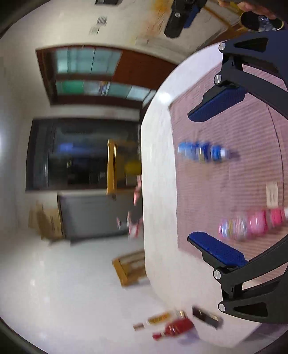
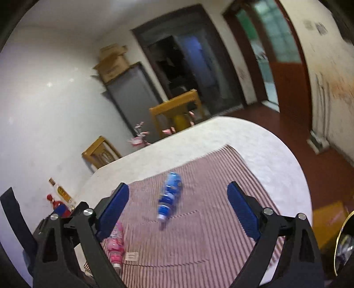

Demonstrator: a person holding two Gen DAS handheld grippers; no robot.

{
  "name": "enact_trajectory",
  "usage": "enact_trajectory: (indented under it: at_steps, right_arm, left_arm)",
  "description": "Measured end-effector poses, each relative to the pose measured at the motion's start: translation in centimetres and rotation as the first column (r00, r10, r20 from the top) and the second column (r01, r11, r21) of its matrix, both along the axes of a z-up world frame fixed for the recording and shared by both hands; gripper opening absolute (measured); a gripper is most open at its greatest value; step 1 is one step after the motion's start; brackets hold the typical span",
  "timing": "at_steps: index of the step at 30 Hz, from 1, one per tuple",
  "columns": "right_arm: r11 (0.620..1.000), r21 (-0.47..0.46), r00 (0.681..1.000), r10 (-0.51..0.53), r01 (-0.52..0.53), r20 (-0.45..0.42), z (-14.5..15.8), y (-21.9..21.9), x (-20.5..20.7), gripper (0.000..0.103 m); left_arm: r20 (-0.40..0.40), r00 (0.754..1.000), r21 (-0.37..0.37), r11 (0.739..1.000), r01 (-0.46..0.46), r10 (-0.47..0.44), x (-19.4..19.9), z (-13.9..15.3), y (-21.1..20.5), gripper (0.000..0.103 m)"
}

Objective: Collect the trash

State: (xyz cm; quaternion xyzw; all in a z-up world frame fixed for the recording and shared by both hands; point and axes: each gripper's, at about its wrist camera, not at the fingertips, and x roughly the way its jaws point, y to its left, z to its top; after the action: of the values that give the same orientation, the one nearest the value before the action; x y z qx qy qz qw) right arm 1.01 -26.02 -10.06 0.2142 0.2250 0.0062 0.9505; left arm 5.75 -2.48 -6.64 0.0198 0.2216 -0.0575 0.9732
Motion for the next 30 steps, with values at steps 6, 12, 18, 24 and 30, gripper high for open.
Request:
enact_trajectory:
  at_steps: [6, 12, 18, 24, 30]
  right_arm:
    - [0.998, -0.032, 0.999, 0.051, -0.050, 0.014, 0.9, 3.2, 0.7, 0.094]
    - [0.996, -0.067, 0.998, 0.064, -0.064, -0.001, 1.3, 5.3, 1.1, 0.094]
    - [0.994, -0.082, 0.997, 0.078, -0.079, -0.013, 1.1, 6.1, 1.5, 0.094]
    - [0.992, -0.085, 0.996, 0.088, -0.090, -0.031, 0.8, 6.6, 2.3, 0.094]
    - [0.992, -0.089, 0.995, 0.090, -0.093, -0.031, 0.9, 6.7, 2.4, 0.094]
  left_arm:
    - [0.013, 0.998, -0.016, 0.998, -0.061, 0.061, -1.3, 0.8, 3.3, 0.097]
    - [0.022, 0.998, -0.052, 0.997, -0.051, 0.052, -1.7, 1.1, 4.2, 0.097]
    - [0.029, 0.997, -0.057, 0.996, -0.065, 0.067, -1.7, 1.2, 5.0, 0.097]
    - [0.026, 0.998, -0.057, 0.996, -0.063, 0.064, -1.7, 1.2, 4.9, 0.097]
    - [0.024, 0.998, -0.059, 0.996, -0.062, 0.063, -1.7, 1.1, 4.8, 0.097]
